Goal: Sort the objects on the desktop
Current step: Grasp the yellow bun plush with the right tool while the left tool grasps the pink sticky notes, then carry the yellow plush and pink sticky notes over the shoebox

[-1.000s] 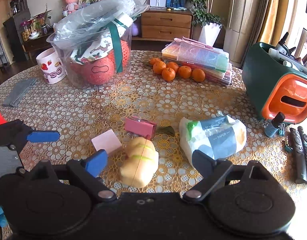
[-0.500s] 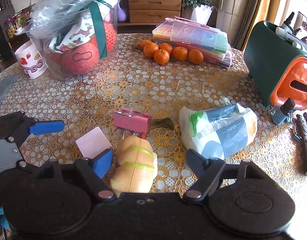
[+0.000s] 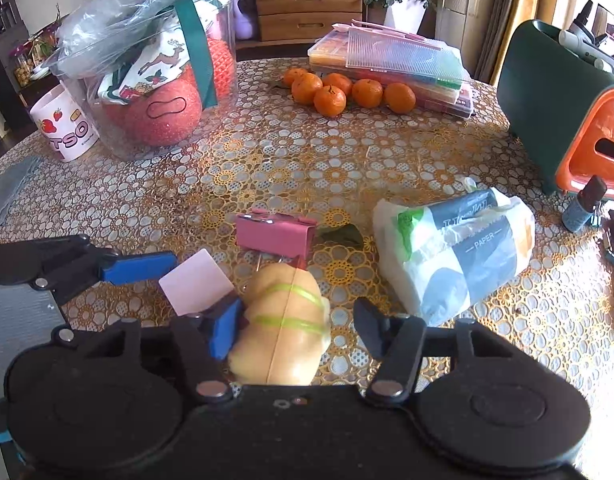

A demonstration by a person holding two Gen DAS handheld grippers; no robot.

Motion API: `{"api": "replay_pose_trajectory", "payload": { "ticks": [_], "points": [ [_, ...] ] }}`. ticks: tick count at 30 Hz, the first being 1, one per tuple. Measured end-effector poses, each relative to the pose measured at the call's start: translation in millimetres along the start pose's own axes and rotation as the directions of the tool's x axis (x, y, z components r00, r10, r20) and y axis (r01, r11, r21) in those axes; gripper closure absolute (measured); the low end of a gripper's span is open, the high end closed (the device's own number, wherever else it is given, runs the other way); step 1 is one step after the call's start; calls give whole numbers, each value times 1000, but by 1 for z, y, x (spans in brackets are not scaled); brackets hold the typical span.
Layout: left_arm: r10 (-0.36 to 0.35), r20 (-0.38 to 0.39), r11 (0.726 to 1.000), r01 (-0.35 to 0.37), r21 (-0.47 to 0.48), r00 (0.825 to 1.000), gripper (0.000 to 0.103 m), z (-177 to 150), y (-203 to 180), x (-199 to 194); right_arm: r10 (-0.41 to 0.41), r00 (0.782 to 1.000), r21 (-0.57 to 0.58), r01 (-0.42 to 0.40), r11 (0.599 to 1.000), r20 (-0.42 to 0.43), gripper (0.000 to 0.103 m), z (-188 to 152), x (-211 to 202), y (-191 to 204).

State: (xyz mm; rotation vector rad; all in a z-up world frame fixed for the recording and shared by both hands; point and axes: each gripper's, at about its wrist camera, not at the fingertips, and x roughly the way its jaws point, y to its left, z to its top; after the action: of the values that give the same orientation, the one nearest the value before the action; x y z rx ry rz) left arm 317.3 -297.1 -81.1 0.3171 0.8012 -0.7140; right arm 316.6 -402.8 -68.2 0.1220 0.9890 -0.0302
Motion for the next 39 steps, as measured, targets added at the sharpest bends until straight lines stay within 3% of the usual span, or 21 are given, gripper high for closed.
{"api": "replay_pose_trajectory", "payload": {
  "ticks": [6,24,39],
  "points": [
    [16,-3,1000,-16,-22,1000,61,-3,-3,-4,3,1000,4,-3,1000,7,57,-4,-5,2],
    [34,-23,982,-38,-183,999,61,-34,-5,-44,27,999,-28,-26,999,24,61,-30,-41,9],
    [58,24,982,-53,-183,998,61,-58,-5,-157,116,992,-74,-111,991,56,61,-56,-116,32]
  ]
}}
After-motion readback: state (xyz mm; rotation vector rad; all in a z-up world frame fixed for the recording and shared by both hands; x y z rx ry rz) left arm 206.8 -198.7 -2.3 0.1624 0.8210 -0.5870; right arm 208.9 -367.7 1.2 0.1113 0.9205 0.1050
